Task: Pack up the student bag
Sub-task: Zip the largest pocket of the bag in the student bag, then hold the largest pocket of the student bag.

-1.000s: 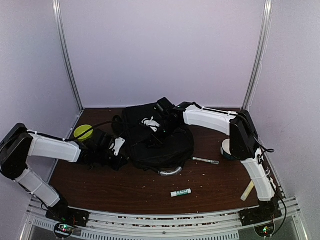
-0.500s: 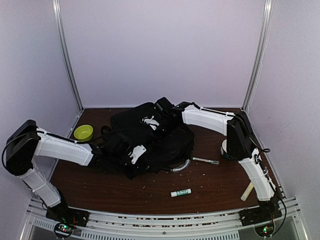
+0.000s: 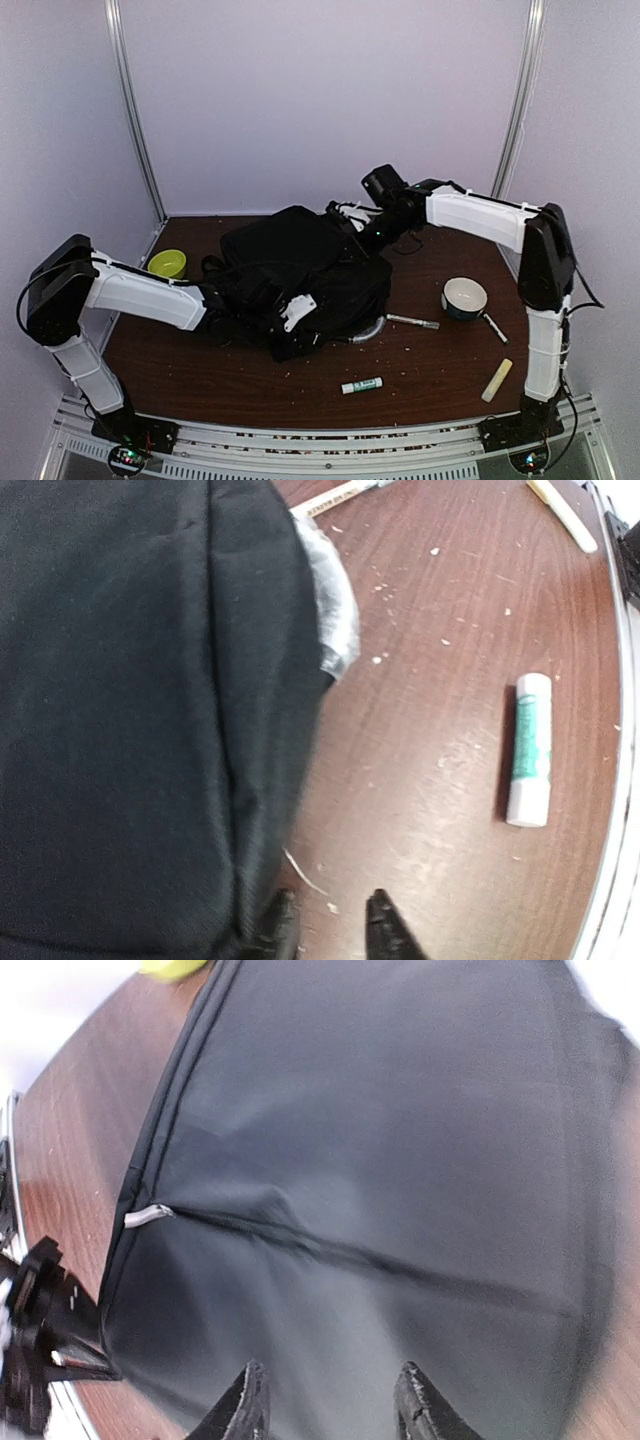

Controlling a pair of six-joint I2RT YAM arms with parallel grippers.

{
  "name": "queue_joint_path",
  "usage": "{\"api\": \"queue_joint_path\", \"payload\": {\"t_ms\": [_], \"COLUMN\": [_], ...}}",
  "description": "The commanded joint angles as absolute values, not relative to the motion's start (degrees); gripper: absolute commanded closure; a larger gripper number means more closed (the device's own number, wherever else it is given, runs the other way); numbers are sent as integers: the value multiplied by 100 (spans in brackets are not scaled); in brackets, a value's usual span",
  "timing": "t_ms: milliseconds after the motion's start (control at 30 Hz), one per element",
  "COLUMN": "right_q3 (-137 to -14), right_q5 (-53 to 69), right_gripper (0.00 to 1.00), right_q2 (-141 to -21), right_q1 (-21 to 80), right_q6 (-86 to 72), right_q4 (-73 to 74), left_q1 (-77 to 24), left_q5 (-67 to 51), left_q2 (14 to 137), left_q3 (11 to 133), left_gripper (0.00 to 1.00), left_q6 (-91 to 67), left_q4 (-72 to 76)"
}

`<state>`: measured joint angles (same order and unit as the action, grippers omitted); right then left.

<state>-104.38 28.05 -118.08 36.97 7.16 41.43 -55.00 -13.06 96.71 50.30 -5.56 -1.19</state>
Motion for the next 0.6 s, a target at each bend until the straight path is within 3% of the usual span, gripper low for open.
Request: {"api": "queue_joint_path", "payload": {"t_ms": [0, 100, 233, 367, 567], "right_q3": [-9046, -7839, -6944, -6613, -6819], "right_q5": [2576, 2885, 2968, 2994, 2587], "right_gripper": [56, 54, 54, 56, 63], "right_q2": [-10286, -9559, -9068, -9169, -9722], "right_q1": [3564, 3607, 3985, 4681, 5469], "right_q6": [553, 248, 207, 187, -16], "right_q4": [3515, 3010, 2819, 2736, 2402], "left_q1": [-5620, -5634, -5626, -5457, -5021], "left_q5": [-1176, -948, -119, 401, 124], "left_q2": [9064, 8450, 7856, 7936, 8204], "left_q3": [4853, 4567, 4363, 4387, 4132], "left_gripper": [63, 54, 53, 51, 51], "left_q6": [-596, -564, -484, -444, -750], "left_q4": [-195, -443, -819, -925, -2]}}
